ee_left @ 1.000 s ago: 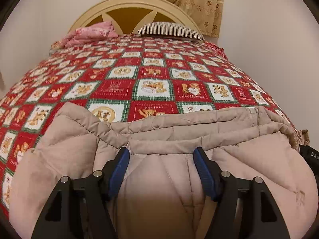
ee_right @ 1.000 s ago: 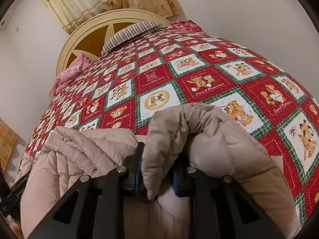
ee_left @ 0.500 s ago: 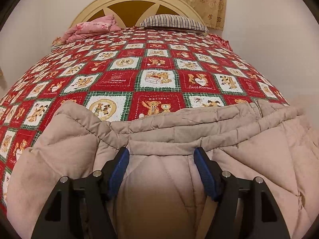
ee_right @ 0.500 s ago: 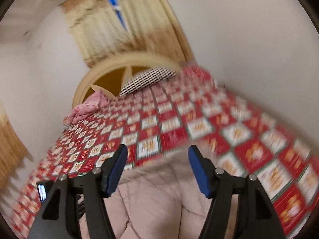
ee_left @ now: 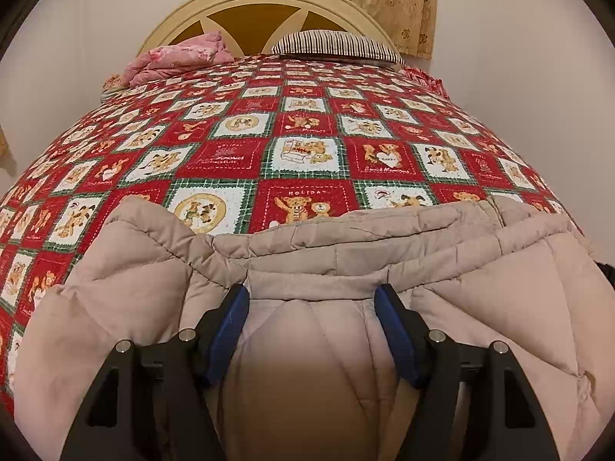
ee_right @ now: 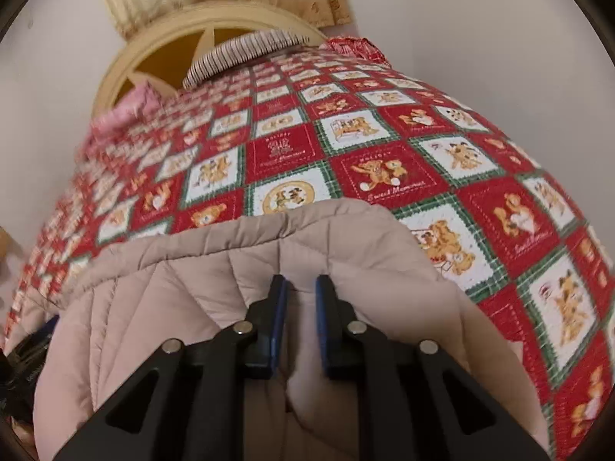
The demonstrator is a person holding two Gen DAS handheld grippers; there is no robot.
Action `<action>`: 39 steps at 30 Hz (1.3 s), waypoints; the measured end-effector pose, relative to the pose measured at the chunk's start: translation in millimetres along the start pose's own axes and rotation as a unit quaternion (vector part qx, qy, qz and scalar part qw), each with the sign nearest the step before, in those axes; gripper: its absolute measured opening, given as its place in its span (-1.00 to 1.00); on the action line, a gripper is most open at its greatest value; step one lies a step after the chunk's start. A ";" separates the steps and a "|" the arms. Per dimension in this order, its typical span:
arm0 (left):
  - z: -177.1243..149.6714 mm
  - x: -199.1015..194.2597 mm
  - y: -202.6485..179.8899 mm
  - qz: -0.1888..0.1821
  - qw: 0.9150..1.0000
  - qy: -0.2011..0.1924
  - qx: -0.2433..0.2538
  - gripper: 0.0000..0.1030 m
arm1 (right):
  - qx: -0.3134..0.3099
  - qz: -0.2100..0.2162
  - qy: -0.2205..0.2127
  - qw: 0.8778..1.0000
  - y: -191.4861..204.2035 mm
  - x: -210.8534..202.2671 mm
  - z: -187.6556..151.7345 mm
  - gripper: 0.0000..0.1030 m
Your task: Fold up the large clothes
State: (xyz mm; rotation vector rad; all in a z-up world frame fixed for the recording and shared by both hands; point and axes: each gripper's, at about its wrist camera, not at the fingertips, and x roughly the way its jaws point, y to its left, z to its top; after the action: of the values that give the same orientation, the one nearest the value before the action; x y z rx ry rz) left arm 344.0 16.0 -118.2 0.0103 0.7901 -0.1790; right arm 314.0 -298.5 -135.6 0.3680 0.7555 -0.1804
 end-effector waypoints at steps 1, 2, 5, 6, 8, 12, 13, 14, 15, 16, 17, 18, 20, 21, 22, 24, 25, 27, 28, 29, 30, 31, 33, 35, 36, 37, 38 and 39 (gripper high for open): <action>0.0 -0.3 -0.3 0.000 1.000 0.000 0.000 0.35 | -0.002 -0.006 -0.001 1.000 -0.1 2.5 -1.8 -0.70; 0.1 -0.8 -0.5 -0.001 1.000 -0.001 0.000 0.35 | -0.012 -0.018 0.001 1.000 4.2 3.8 -3.5 -0.70; 0.4 -1.7 -1.1 0.001 1.000 -0.001 0.000 0.35 | -0.046 -0.058 0.009 0.997 16.5 14.9 -4.3 -0.72; 0.5 -1.8 -1.0 0.001 1.000 -0.001 0.000 0.35 | -0.049 -0.063 0.012 0.997 18.4 16.3 -4.3 -0.73; 0.7 -2.6 -1.1 0.003 1.000 0.001 0.002 0.35 | -0.052 -0.068 0.015 0.996 17.3 18.1 -4.5 -0.73; 1.7 -6.6 0.3 0.002 1.000 0.010 0.005 0.35 | -0.040 -0.053 0.011 0.998 11.2 16.0 -6.1 -0.73; 4.9 -10.9 0.9 0.004 1.000 0.022 0.011 0.35 | -0.039 -0.051 0.010 0.998 9.9 15.5 -6.2 -0.73; 7.8 -18.6 2.4 0.008 1.000 0.023 0.016 0.35 | -0.038 -0.050 0.010 0.998 8.7 15.1 -6.2 -0.73; 9.1 -25.4 4.0 0.016 1.000 0.017 0.017 0.35 | -0.037 -0.049 0.010 0.998 10.4 17.3 -5.8 -0.73; 11.4 -37.0 9.3 0.037 0.999 0.003 0.014 0.35 | -0.037 -0.048 0.010 0.998 10.4 16.9 -6.1 -0.73; 14.3 -49.7 18.6 0.059 0.998 -0.015 0.007 0.35 | -0.036 -0.048 0.010 0.998 10.0 16.9 -5.9 -0.73; 16.2 -58.5 30.1 0.072 0.997 -0.028 -0.002 0.34 | -0.035 -0.047 0.009 0.998 10.0 16.9 -5.8 -0.73; 13.7 -57.1 49.8 0.097 0.995 -0.030 -0.016 0.35 | -0.033 -0.045 0.008 0.998 9.3 16.0 -6.0 -0.73; 7.7 -43.4 60.9 0.105 0.994 -0.005 -0.026 0.35 | -0.033 -0.045 0.008 0.998 9.4 15.7 -5.8 -0.73; 0.1 -26.6 68.8 0.096 0.994 0.024 -0.038 0.35 | -0.034 -0.045 0.007 0.998 9.6 15.5 -5.7 -0.73; -8.1 -17.5 79.2 0.071 0.995 0.019 -0.064 0.42 | -0.034 -0.044 0.004 0.998 9.9 13.6 -5.8 -0.73; -9.6 -15.7 82.1 0.068 0.995 0.011 -0.073 0.44 | -0.034 -0.045 0.003 0.998 10.2 12.9 -6.0 -0.73; -10.0 -9.2 82.1 0.071 0.995 0.008 -0.074 0.51 | -0.033 -0.046 0.001 0.998 10.7 11.8 -6.1 -0.72; -9.3 -6.9 81.4 0.073 0.994 0.009 -0.075 0.55 | -0.033 -0.046 0.002 0.998 10.7 11.6 -5.9 -0.72; -8.4 -3.2 81.7 0.075 0.994 0.014 -0.076 0.58 | -0.032 -0.046 0.003 0.998 10.5 11.9 -5.5 -0.72; -8.1 -1.3 81.2 0.076 0.994 0.017 -0.076 0.59 | -0.033 -0.046 0.003 0.998 10.8 11.9 -5.5 -0.70; -8.7 -1.1 81.9 0.074 0.994 0.018 -0.078 0.59 | -0.033 -0.046 0.004 0.998 10.9 11.8 -5.5 -0.69; -10.0 -2.6 83.0 0.070 0.994 0.019 -0.082 0.59 | -0.034 -0.049 0.015 0.998 12.2 10.2 -3.7 -0.68; -9.8 -2.9 83.6 0.067 0.994 0.019 -0.085 0.59 | -0.043 -0.069 0.026 0.996 19.0 -2.3 0.1 -0.64; -10.4 -2.6 82.4 0.067 0.994 0.019 -0.085 0.59 | -0.046 -0.070 0.003 0.997 27.0 -21.9 -0.4 -0.51; -10.5 -2.6 82.8 0.067 0.994 0.019 -0.085 0.59 | -0.048 -0.056 -0.017 0.997 34.7 -38.2 -2.3 -0.51; -10.4 -2.7 82.8 0.067 0.994 0.019 -0.085 0.59 | -0.054 -0.025 -0.040 0.997 48.5 -63.4 -5.8 -0.51; -10.5 -3.0 83.2 0.066 0.994 0.019 -0.086 0.59 | -0.058 -0.007 -0.047 0.997 58.5 -76.6 -8.6 -0.51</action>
State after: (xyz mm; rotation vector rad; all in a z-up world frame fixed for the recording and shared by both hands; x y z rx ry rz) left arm 348.2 99.1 -128.3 -0.0968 0.8374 0.0150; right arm 270.7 -239.1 -72.7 0.2429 0.6730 -0.1649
